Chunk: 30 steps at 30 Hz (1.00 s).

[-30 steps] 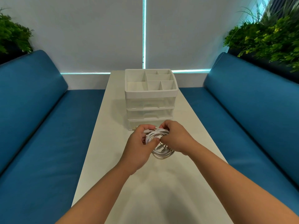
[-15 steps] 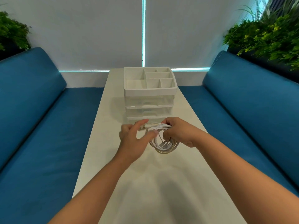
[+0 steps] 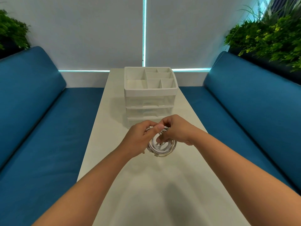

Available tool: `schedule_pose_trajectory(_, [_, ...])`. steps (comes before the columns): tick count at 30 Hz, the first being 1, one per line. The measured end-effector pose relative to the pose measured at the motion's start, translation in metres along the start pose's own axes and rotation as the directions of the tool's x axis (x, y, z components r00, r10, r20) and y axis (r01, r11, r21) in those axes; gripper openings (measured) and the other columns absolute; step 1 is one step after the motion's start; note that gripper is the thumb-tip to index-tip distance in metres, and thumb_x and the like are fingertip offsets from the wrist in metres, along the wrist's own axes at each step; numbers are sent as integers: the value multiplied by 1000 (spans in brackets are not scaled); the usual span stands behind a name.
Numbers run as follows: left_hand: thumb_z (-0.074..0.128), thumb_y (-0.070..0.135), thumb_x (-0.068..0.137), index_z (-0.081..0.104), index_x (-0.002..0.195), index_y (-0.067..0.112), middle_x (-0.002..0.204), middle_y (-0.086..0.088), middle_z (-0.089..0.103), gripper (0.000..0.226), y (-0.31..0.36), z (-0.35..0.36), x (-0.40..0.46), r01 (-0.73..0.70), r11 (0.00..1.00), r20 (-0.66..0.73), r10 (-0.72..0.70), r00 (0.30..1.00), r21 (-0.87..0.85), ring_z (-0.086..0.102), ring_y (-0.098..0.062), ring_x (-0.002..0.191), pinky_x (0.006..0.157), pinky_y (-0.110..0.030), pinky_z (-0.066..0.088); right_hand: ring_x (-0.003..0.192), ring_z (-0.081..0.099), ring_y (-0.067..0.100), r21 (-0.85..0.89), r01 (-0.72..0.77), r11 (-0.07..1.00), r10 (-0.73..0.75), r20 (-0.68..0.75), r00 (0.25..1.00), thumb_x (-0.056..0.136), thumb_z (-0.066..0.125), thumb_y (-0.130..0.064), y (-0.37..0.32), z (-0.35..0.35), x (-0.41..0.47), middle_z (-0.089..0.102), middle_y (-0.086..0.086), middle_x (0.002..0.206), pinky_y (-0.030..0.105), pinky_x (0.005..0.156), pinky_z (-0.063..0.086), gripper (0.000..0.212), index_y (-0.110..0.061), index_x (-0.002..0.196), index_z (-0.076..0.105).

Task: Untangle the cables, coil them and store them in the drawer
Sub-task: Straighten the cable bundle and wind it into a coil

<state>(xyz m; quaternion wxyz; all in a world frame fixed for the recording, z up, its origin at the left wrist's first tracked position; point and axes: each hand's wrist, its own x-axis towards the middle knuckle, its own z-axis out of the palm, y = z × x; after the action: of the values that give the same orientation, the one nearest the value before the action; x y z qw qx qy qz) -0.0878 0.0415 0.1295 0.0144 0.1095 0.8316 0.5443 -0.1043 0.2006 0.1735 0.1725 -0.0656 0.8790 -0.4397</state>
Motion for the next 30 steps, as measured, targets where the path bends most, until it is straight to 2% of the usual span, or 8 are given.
schedule_pose_trajectory(4, [68, 55, 82, 68, 85, 17, 61, 8, 61, 38, -3, 1, 0, 14, 986, -88, -29, 996, -165, 57, -19, 62, 74, -50, 55, 58, 58, 14, 12, -9, 1000, 10, -61, 998, 73, 73, 3, 2, 6, 1, 64, 6, 70, 23, 55, 48, 20, -2, 92, 68])
schedule_pose_trajectory(6, [68, 49, 84, 62, 87, 11, 54, 11, 56, 39, -1, 1, -1, 54, 965, -94, -80, 992, -257, 58, -17, 58, 61, -38, 58, 58, 55, 13, 20, 28, 999, -25, -107, 994, 79, 66, -1, 2, 11, 2, 62, 4, 69, 22, 54, 44, 14, -4, 93, 68])
schedule_pose_trajectory(9, [59, 45, 90, 59, 94, 6, 62, 5, 60, 40, 3, 3, -5, 124, 940, -41, -144, 989, -317, 57, -10, 55, 46, -16, 43, 59, 53, 10, 48, 91, 995, -84, -128, 988, 85, 56, -3, 3, 18, 2, 60, 0, 70, 20, 54, 41, 10, -8, 91, 63])
schedule_pose_trajectory(14, [50, 44, 97, 58, 100, 5, 67, 2, 65, 40, 3, 4, -9, 169, 908, 49, -163, 985, -384, 58, -13, 57, 55, -27, 47, 61, 56, 11, 65, 129, 989, -121, -116, 986, 88, 51, -5, 7, 18, 2, 63, 1, 70, 20, 54, 42, 12, -14, 83, 58])
schedule_pose_trajectory(19, [48, 45, 98, 58, 105, 8, 68, -3, 53, 39, 4, 7, -10, 174, 812, 2, -207, 978, -557, 53, -17, 63, 53, -29, 46, 57, 57, 16, 219, 107, 970, -83, -114, 990, 87, 59, -10, 12, 13, 3, 64, 13, 69, 29, 49, 48, 12, -3, 90, 68])
schedule_pose_trajectory(25, [48, 45, 97, 51, 93, 12, 56, 2, 46, 34, 6, 13, -10, 68, 752, -149, -217, 965, -656, 49, -13, 56, 60, -29, 43, 61, 51, 13, 552, -102, 828, 99, 36, 994, 87, 64, -21, 15, 22, 2, 57, -3, 63, 27, 63, 41, 15, -19, 72, 61])
schedule_pose_trajectory(27, [47, 42, 99, 48, 93, 10, 55, 2, 44, 32, 8, 15, -10, 41, 693, -179, -243, 954, -720, 47, -11, 51, 58, -27, 44, 64, 54, 16, 667, -194, 719, 178, 93, 980, 85, 66, -25, 16, 28, 3, 56, -1, 65, 29, 70, 46, 25, -19, 64, 55])
schedule_pose_trajectory(30, [49, 41, 99, 48, 97, 10, 57, 1, 47, 31, 6, 14, -8, 18, 632, -212, -286, 934, -775, 48, -10, 49, 59, -29, 45, 65, 56, 18, 785, -214, 581, 174, 136, 975, 86, 62, -22, 14, 38, 3, 53, 5, 74, 29, 64, 42, 27, -17, 62, 51])
